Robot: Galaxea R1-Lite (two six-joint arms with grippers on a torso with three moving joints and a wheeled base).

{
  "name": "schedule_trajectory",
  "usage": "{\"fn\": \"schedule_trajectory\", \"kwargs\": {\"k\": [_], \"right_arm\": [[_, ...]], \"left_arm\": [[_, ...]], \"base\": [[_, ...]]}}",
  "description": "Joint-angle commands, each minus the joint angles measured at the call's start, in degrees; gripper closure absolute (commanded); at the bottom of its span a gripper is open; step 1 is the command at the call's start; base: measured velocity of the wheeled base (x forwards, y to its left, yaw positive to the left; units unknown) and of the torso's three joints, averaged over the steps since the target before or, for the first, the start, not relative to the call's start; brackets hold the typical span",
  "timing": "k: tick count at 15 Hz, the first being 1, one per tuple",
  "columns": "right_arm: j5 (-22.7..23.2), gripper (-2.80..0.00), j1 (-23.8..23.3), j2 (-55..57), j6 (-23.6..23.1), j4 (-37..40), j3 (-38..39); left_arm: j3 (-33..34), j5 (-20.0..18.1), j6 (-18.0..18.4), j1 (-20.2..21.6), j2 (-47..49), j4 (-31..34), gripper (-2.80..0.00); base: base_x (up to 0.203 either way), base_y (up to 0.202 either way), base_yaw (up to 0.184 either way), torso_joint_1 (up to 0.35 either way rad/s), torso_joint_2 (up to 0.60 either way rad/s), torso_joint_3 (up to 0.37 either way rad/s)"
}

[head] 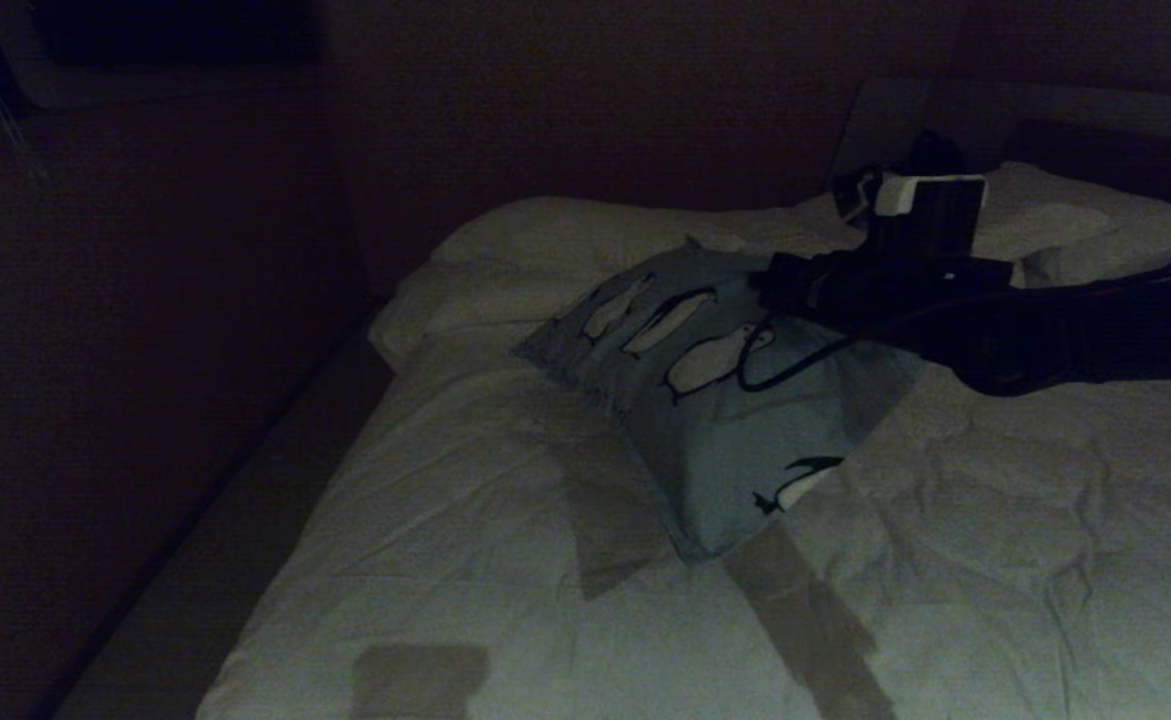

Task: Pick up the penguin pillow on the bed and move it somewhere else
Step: Move to the foot of the bed, then place the pillow at the end of the bed

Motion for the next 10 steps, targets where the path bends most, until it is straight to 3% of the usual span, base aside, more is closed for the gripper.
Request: {"fn": "schedule_trajectory", "kwargs": {"k": [1, 7, 10], "right_arm": [[-1.2, 0.00, 2.9, 1.8, 0.1, -3.1, 0.5], [-1.6, 0.00, 7.2, 10.9, -3.8, -10.8, 0.0], [-1.9, 0.00, 7.4, 15.1, -6.4, -11.0, -1.1]], "left_arm": [[0.0, 0.0, 0.0, 0.0, 0.0, 0.1, 0.00], [0.0, 0.0, 0.0, 0.0, 0.0, 0.0, 0.00], [0.0, 0.0, 0.0, 0.0, 0.0, 0.1, 0.00]], "base": [[0.000, 0.000, 0.000, 0.000, 0.00, 0.000], [0.000, 0.000, 0.000, 0.000, 0.00, 0.000], [0.000, 0.000, 0.000, 0.000, 0.00, 0.000]]}}
